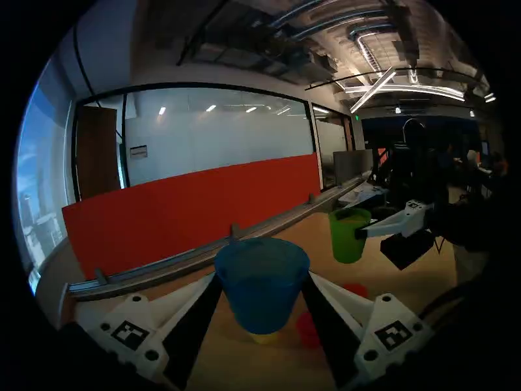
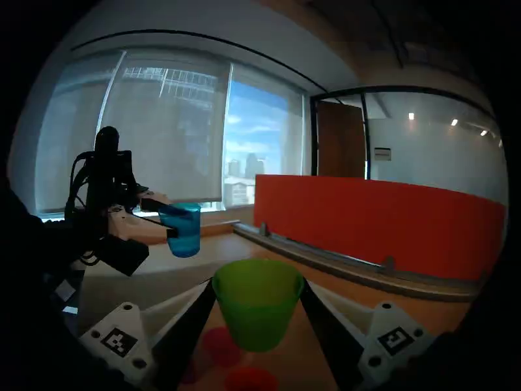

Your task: Pour water

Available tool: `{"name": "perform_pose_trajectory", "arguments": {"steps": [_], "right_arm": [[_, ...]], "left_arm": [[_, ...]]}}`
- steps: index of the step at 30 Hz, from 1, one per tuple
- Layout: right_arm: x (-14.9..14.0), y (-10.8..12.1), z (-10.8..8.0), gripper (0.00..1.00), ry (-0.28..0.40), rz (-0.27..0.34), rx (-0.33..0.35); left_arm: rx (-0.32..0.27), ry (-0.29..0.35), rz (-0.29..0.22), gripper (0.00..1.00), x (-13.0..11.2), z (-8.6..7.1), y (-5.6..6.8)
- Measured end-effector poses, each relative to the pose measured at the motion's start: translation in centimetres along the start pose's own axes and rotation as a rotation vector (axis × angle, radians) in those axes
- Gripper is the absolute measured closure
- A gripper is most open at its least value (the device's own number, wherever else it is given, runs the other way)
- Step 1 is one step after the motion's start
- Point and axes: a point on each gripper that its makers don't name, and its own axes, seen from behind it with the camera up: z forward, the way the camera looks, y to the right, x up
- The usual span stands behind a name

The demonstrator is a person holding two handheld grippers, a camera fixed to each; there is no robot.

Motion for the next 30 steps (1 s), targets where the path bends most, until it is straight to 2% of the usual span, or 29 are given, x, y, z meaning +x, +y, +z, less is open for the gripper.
{"name": "perform_pose_trajectory", "arguments": {"steps": [9,25,30], "right_arm": [[-1.0,-2.3,1.3,0.07,-0.013,-0.021,0.056],[-2.3,-6.2,3.9,0.07,-0.018,-0.015,0.149],[-2.5,-6.9,4.4,0.07,-0.022,-0.020,0.165]], "left_arm": [[0.018,0.000,0.080,0.16,1.1,0.7,0.0],[0.062,0.035,0.299,0.16,4.6,1.6,0.6],[0.070,0.043,0.350,0.16,5.4,1.6,0.9]]}}
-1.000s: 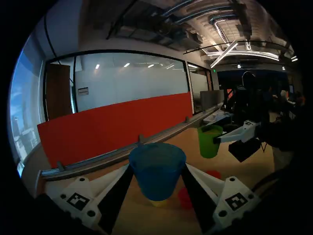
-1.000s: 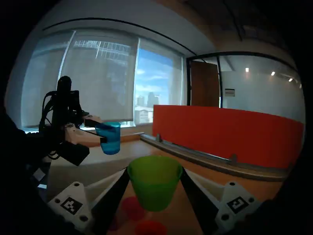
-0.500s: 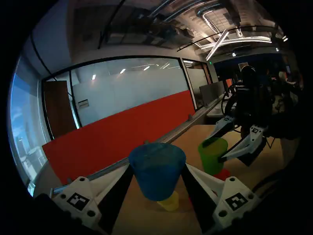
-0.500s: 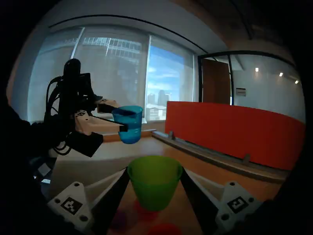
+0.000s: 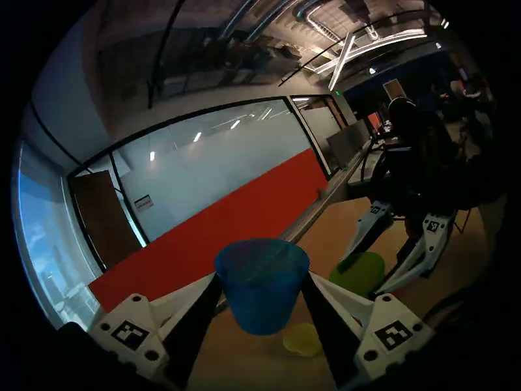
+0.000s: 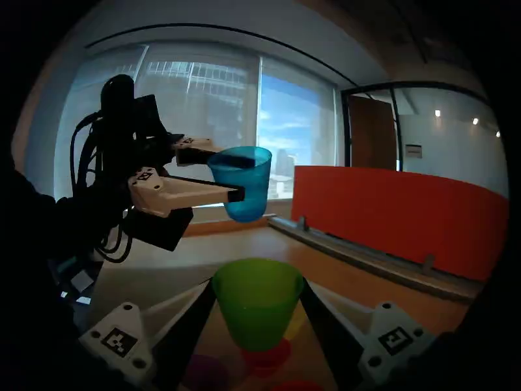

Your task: Pour water

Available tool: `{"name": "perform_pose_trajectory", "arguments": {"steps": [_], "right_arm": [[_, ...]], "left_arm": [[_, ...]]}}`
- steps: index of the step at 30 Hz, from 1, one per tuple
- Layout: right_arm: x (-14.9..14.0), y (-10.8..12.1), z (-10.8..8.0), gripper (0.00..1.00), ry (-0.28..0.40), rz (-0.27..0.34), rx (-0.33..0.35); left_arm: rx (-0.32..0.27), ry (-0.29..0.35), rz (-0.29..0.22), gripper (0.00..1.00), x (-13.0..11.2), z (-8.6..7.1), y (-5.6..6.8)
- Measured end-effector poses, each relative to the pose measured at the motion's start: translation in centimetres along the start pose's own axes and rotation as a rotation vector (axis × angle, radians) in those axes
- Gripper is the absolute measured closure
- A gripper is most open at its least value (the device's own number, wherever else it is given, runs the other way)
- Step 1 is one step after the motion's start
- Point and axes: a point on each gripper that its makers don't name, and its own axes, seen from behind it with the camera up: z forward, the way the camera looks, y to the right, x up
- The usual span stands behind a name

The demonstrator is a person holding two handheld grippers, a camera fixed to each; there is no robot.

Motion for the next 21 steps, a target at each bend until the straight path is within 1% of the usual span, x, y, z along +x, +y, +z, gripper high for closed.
{"name": "perform_pose_trajectory", "arguments": {"steps": [9,21], "right_arm": [[-0.4,-0.7,0.8,0.07,-0.005,0.006,0.020],[-0.3,-1.5,1.3,0.07,-0.004,0.001,0.043]], "left_arm": [[0.019,0.011,0.087,0.16,1.3,0.0,-0.5],[0.037,0.007,0.216,0.16,2.4,0.1,-0.2]]}}
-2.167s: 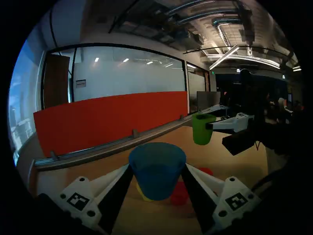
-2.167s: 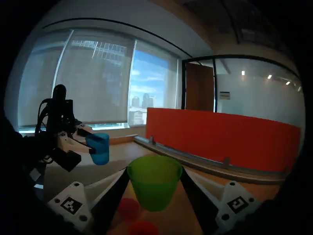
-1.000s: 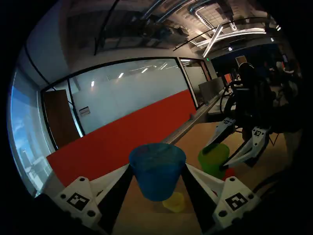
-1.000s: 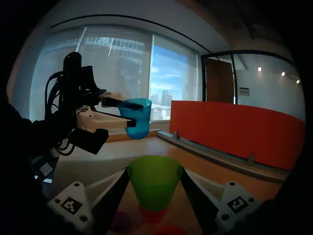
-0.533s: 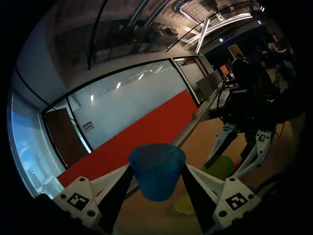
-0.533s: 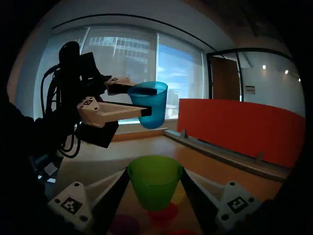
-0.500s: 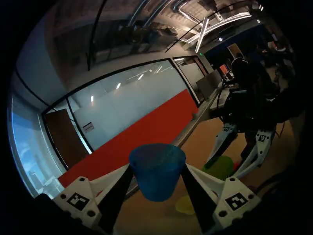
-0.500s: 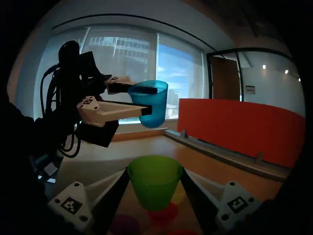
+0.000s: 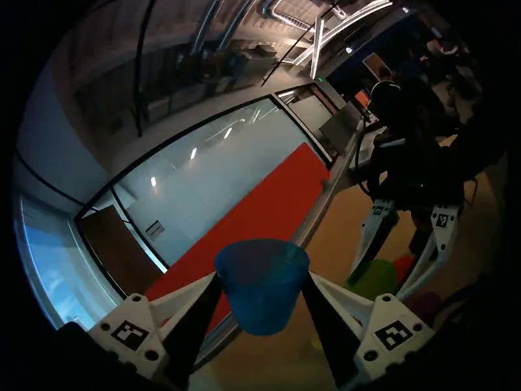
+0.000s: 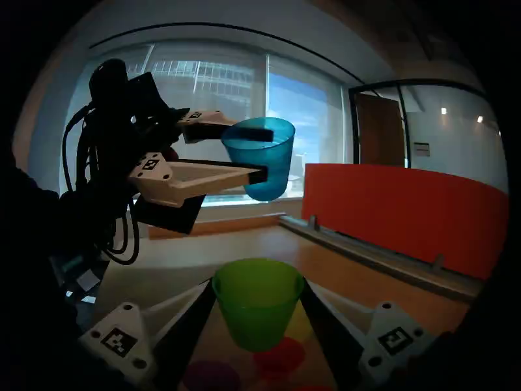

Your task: Pour water

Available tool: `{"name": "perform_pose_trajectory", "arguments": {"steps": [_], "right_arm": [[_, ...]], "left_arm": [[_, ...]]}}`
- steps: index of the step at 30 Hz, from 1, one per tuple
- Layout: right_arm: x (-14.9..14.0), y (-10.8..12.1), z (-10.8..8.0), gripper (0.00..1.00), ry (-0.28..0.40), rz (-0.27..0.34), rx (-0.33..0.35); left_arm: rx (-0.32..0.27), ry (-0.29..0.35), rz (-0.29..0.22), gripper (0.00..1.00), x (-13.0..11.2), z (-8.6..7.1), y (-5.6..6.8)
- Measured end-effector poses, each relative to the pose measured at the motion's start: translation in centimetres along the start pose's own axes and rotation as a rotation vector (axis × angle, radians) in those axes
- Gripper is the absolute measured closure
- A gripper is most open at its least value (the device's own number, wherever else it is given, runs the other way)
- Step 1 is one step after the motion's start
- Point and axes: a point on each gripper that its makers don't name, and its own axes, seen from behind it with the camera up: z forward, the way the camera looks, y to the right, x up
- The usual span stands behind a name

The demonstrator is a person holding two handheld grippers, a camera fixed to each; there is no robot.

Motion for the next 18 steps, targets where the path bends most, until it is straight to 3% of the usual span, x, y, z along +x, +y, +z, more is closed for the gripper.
{"name": "perform_pose_trajectory", "arguments": {"steps": [18], "right_arm": [[0.4,-0.3,0.3,0.07,0.010,0.001,0.009]], "left_arm": [[0.024,0.012,0.158,0.16,1.4,0.8,0.1]]}}
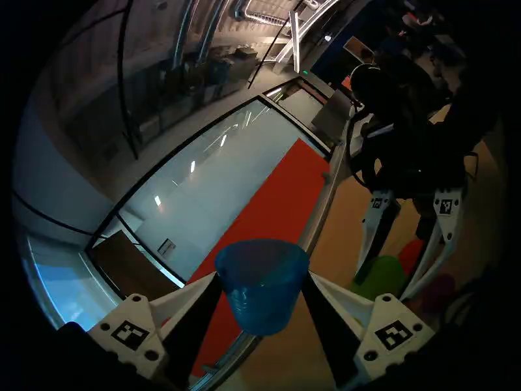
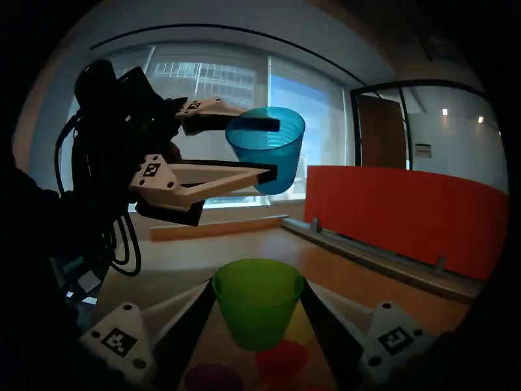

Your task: Pour water

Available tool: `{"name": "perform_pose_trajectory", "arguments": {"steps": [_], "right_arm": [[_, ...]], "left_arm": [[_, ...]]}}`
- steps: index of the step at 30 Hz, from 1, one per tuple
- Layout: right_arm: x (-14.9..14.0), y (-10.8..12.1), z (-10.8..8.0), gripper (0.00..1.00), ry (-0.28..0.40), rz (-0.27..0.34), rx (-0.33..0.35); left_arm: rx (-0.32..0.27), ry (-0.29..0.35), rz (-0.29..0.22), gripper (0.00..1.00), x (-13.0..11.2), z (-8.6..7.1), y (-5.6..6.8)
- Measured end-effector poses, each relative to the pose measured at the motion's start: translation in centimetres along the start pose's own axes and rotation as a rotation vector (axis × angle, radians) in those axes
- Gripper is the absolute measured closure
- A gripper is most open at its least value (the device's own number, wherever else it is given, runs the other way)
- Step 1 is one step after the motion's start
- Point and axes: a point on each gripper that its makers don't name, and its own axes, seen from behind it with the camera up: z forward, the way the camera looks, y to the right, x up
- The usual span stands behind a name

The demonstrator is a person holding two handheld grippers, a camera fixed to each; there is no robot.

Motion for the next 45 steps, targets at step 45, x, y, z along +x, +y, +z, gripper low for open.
{"name": "perform_pose_trajectory", "arguments": {"steps": [45], "right_arm": [[0.41,0.76,-0.15,0.08,0.012,0.005,-0.004]], "left_arm": [[0.027,-0.002,0.174,0.16,0.54,0.50,-0.39]]}}
